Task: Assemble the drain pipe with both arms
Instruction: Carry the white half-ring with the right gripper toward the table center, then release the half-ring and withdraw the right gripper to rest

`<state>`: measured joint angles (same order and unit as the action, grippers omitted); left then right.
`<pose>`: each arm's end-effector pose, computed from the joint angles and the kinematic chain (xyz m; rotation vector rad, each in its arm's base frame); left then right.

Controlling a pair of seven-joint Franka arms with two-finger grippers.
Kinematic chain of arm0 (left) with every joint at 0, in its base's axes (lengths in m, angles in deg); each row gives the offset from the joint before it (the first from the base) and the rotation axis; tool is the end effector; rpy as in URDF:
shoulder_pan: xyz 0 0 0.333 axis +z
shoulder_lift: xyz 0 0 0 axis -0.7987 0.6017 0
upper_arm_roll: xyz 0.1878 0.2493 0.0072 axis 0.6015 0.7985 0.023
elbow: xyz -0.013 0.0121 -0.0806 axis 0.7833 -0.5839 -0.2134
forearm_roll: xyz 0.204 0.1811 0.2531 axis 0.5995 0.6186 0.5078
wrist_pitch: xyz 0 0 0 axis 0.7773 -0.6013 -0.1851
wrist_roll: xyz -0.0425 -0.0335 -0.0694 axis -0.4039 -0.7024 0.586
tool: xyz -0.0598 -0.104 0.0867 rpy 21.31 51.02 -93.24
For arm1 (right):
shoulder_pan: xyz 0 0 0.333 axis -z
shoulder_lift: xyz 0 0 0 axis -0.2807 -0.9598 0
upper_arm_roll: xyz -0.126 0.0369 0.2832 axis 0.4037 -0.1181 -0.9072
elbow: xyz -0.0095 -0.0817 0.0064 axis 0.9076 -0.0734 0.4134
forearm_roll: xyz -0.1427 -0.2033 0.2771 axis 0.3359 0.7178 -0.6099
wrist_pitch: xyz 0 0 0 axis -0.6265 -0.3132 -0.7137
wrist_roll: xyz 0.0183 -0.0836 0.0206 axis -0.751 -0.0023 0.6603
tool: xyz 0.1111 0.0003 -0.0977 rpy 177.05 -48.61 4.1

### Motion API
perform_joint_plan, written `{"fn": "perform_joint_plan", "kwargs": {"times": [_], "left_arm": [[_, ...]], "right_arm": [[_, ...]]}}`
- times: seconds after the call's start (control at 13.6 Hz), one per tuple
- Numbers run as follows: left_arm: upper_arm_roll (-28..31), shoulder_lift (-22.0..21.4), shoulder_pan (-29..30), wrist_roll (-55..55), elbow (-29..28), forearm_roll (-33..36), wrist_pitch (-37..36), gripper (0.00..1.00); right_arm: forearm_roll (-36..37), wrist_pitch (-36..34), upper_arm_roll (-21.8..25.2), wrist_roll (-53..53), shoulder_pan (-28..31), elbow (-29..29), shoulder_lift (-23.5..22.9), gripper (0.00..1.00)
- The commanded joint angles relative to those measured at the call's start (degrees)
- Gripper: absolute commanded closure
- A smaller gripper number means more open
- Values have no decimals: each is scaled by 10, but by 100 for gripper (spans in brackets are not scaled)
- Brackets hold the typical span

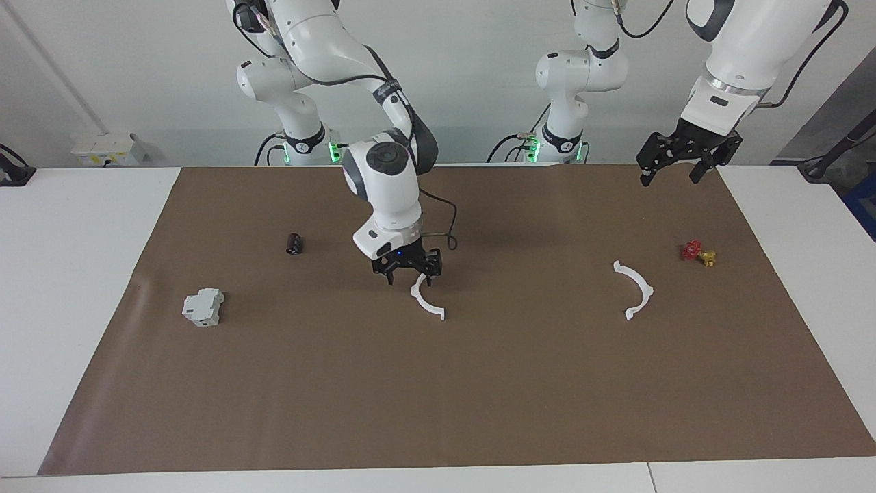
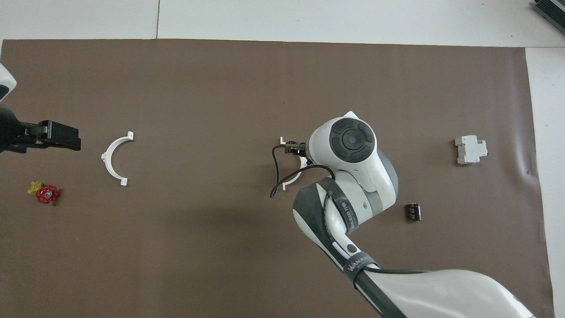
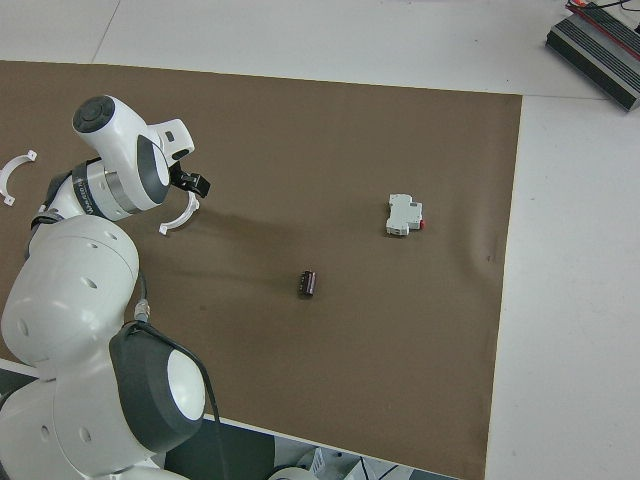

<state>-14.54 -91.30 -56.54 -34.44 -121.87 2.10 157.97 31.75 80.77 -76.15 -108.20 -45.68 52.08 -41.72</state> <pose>0.5179 -0.0520 0.5891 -3.1384 0.0247 -0.0270 0.5634 0.2798 0.3530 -3.0602 0.2140 -0.1870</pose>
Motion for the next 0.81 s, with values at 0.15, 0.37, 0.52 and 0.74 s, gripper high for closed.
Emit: {"fn": "perform_joint_plan", "kwargs": {"times": [0.15, 0.37, 0.52, 0.74], "left_arm": [[-2, -12, 5, -4, -13, -10, -4, 0], [-2, -14, 4, -4, -14, -10, -10, 0], [-1, -20, 5, -11, -34, -10, 8, 0], [-1, -100, 8, -39, -232, -10, 211, 0]], "right_arm": [[7, -123, -4, 124, 101, -2, 100, 0], [9, -211, -4, 198, 165, -3, 137, 0], [35, -242, -4, 226, 202, -3, 151, 0], [58, -268, -3, 267, 229, -9, 176, 0]]}}
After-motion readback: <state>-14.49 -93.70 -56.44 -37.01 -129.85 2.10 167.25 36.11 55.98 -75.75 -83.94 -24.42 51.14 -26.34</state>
